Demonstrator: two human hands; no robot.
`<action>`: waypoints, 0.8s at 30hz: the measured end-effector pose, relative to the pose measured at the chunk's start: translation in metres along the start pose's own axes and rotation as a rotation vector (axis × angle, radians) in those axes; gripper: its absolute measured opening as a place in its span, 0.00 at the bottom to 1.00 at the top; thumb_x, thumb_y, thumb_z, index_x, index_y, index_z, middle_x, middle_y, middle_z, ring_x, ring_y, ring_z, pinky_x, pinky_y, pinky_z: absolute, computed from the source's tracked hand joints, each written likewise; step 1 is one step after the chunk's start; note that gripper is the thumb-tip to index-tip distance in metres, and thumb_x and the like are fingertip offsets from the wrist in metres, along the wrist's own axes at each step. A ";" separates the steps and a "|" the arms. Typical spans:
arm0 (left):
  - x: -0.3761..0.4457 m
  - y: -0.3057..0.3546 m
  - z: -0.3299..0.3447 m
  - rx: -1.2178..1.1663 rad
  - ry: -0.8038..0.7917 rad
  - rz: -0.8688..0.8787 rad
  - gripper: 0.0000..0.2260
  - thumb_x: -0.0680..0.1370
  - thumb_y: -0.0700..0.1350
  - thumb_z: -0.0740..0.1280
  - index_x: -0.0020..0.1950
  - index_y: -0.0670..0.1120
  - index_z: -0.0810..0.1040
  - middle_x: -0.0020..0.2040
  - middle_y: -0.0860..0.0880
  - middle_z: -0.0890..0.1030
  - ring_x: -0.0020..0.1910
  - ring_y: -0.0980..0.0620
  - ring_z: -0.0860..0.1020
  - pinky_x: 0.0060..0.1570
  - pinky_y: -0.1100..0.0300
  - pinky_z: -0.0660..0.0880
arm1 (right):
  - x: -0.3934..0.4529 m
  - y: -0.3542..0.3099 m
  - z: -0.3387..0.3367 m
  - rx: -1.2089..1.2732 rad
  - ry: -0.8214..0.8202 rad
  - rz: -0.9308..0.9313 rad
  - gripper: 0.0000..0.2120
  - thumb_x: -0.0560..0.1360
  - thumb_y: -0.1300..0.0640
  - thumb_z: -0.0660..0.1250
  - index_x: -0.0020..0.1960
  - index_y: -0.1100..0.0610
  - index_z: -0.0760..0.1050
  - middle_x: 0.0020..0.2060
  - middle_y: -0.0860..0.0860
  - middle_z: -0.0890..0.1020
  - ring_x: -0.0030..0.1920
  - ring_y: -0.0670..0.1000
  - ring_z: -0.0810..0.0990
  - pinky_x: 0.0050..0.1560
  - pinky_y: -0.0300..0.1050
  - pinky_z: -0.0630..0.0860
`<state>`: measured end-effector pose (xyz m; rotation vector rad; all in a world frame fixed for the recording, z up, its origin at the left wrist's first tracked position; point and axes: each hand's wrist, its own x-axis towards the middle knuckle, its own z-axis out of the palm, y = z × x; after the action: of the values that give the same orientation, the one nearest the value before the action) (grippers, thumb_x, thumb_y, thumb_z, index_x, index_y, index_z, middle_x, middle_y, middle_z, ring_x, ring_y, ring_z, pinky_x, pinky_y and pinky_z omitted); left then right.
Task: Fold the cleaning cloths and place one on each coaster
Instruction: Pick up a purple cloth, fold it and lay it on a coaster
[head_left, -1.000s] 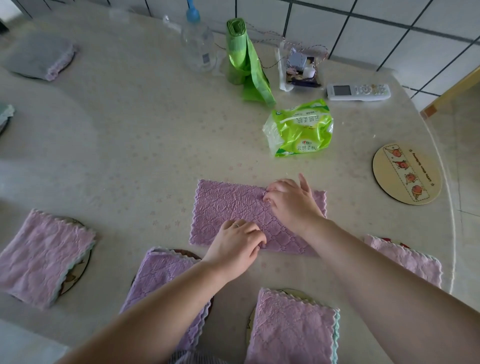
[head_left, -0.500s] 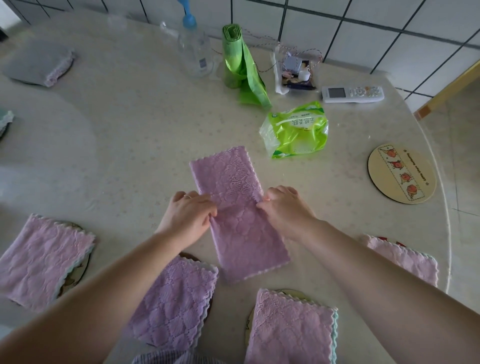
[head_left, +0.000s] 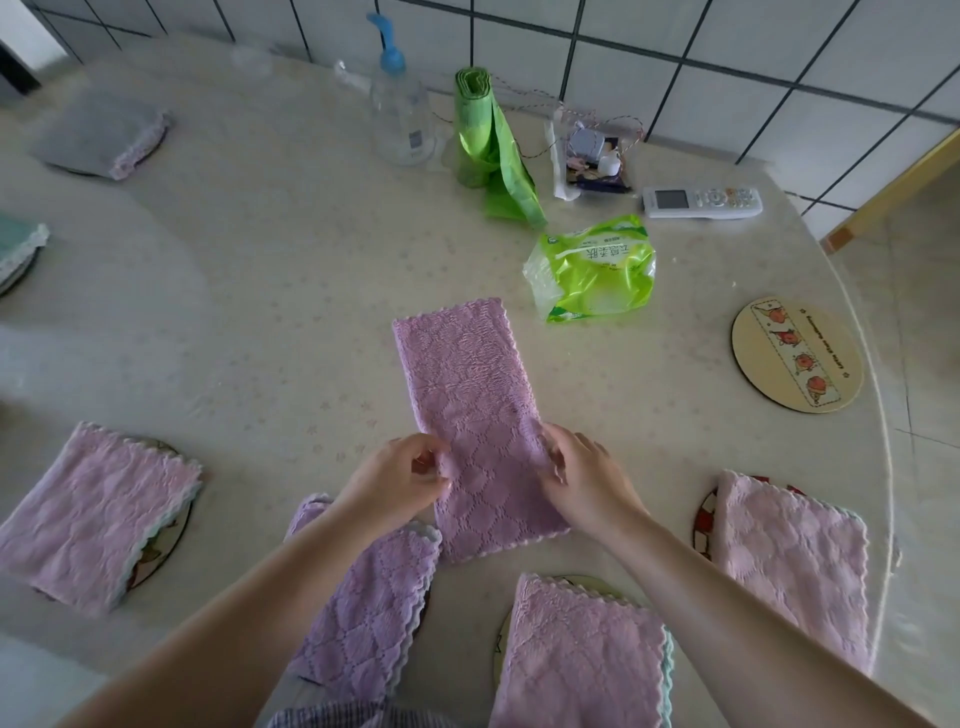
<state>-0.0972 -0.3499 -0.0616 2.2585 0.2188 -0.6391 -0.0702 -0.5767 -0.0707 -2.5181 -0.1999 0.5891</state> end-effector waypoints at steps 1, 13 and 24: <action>-0.001 0.001 0.001 -0.031 0.009 -0.003 0.09 0.72 0.44 0.67 0.51 0.55 0.76 0.47 0.53 0.80 0.47 0.54 0.79 0.49 0.56 0.77 | 0.000 -0.001 0.000 -0.006 -0.008 0.006 0.27 0.75 0.55 0.62 0.72 0.49 0.61 0.60 0.51 0.75 0.60 0.56 0.73 0.58 0.49 0.70; -0.015 0.015 -0.008 -0.667 -0.218 -0.240 0.17 0.77 0.37 0.60 0.61 0.53 0.74 0.44 0.48 0.77 0.36 0.55 0.73 0.34 0.61 0.66 | -0.007 -0.010 -0.018 0.733 -0.038 0.232 0.18 0.75 0.67 0.62 0.60 0.50 0.69 0.44 0.52 0.80 0.39 0.50 0.78 0.38 0.44 0.76; -0.048 0.013 0.013 -0.669 -0.016 -0.177 0.21 0.74 0.26 0.60 0.57 0.49 0.79 0.51 0.51 0.80 0.48 0.55 0.77 0.48 0.63 0.75 | -0.064 -0.002 -0.033 0.887 -0.170 0.276 0.17 0.77 0.72 0.55 0.52 0.56 0.79 0.44 0.50 0.83 0.39 0.42 0.81 0.43 0.31 0.77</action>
<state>-0.1389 -0.3658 -0.0364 1.5992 0.5418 -0.5673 -0.1123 -0.6074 -0.0213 -1.6393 0.2992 0.7839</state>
